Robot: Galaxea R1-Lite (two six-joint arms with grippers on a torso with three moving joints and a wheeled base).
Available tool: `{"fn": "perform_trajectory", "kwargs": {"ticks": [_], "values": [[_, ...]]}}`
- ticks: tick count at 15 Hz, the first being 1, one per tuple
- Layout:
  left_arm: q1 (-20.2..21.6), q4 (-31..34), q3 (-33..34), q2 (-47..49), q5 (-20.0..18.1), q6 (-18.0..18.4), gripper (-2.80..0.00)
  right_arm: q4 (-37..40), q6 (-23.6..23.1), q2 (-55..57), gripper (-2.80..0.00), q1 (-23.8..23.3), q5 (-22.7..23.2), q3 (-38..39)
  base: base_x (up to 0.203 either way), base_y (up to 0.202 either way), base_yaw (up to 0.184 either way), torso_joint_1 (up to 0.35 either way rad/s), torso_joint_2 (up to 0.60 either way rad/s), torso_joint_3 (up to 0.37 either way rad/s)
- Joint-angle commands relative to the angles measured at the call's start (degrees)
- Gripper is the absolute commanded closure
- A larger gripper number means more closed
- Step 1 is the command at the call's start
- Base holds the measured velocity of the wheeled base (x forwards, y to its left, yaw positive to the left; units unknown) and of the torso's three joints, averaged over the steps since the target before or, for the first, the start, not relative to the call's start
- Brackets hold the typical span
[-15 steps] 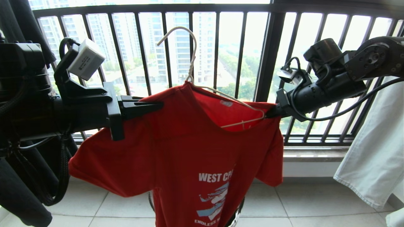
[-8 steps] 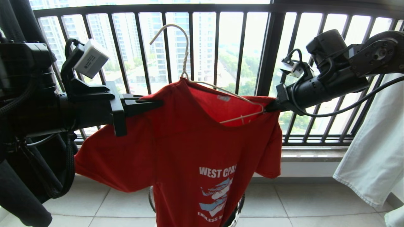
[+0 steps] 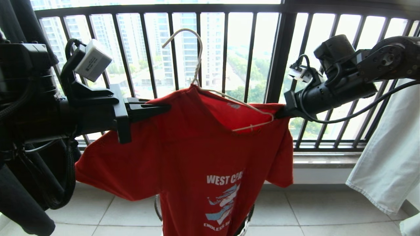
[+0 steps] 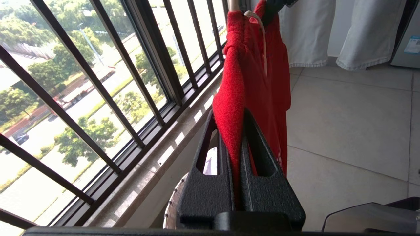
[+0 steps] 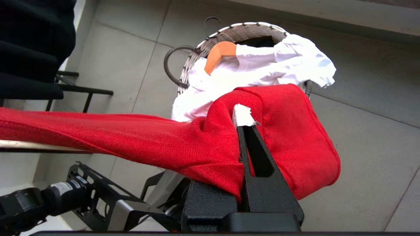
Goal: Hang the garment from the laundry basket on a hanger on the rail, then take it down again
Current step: Hang the clothes on the clothes rack
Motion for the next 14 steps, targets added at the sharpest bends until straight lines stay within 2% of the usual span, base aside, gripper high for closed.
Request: {"fn": "perform_trajectory", "kwargs": {"ticks": [1,3,14], "values": [[0.12,-0.21,0.27,-1.36,-0.26,0.04,0.00,-0.27,0.08,1.37,0.00,-0.07,-1.60,0.05,0.000,0.000,0.000,0.000,0.00,0.000],[0.20,-0.16,0.36,-1.86,-0.31,-0.06,0.00,-0.89,-0.15,1.85,0.00,-0.07,-4.19,0.05,0.000,0.000,0.000,0.000,0.00,0.000],[0.20,-0.21,-1.04,2.50,0.00,0.30,0.00,-1.09,-0.36,-0.58,0.00,0.51,-4.43,-0.03,0.000,0.000,0.000,0.000,0.00,0.000]]}}
